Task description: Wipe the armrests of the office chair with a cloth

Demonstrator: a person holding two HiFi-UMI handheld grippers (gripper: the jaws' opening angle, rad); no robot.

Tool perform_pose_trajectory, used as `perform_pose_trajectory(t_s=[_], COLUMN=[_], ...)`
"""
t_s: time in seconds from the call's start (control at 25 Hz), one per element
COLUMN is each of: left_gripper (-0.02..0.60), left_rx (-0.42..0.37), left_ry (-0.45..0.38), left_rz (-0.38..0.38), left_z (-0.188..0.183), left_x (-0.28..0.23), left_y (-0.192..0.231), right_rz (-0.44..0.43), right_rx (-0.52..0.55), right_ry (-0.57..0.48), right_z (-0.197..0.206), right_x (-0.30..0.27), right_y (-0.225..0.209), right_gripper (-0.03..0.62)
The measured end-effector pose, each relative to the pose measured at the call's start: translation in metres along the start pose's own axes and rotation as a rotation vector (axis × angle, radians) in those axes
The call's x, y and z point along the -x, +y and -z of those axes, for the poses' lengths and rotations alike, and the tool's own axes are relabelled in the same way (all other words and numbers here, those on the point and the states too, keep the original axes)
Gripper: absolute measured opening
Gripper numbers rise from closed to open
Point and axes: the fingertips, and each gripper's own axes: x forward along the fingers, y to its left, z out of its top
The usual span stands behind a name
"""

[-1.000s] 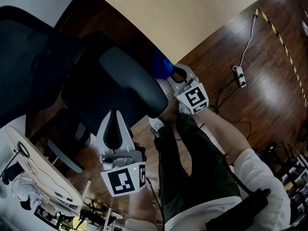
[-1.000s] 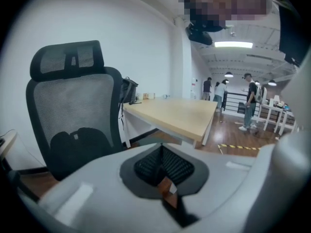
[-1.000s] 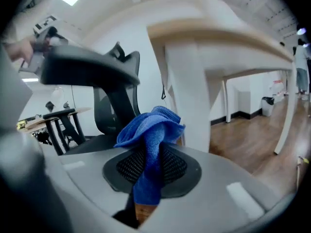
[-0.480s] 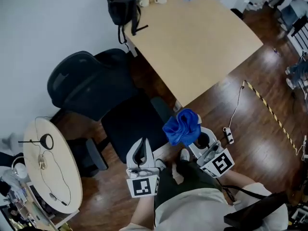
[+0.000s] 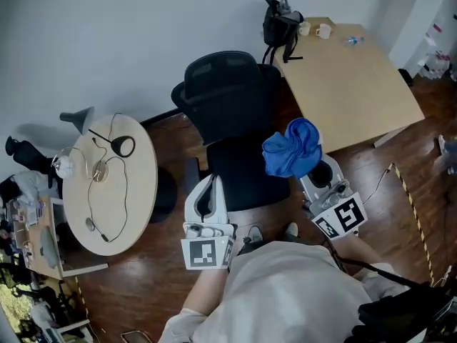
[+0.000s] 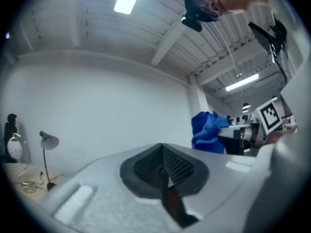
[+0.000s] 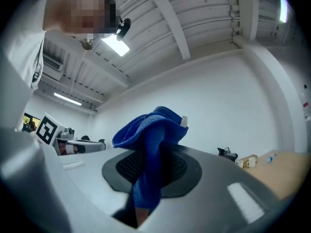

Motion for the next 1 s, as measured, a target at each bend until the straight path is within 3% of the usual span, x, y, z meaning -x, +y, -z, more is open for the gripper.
perform_pose_trajectory(t_s=[0.36,0.6,0.8,1.0], left_gripper=[0.0,0.0,0.0,0.0], left_rx=[0.021,0.01,-0.019,-0.03], left_ry=[0.045,0.04,0.049,0.008], left_rz=[0.007,0.043,0.026,-0.014], left_z=[0.02,0.024,0.022,0.002], left_x=[0.035,0.032,0.053,0.069], left_y=[0.043,0.032,0.021,-0.006], right_rz=[0.081,0.148,0.116,0.112], right_rx=[-0.089,-0.121,-0.086,-0.1], right_ry=[0.087,0.097,0.068,0.065], right_z=[0.036,0.044,0.025,0.011], right_x=[0.007,0.037,0.056,0.097], right_y=[0.034,0.032,0.038,0.035], right_gripper=[0.074,0.074,0.074,0.074])
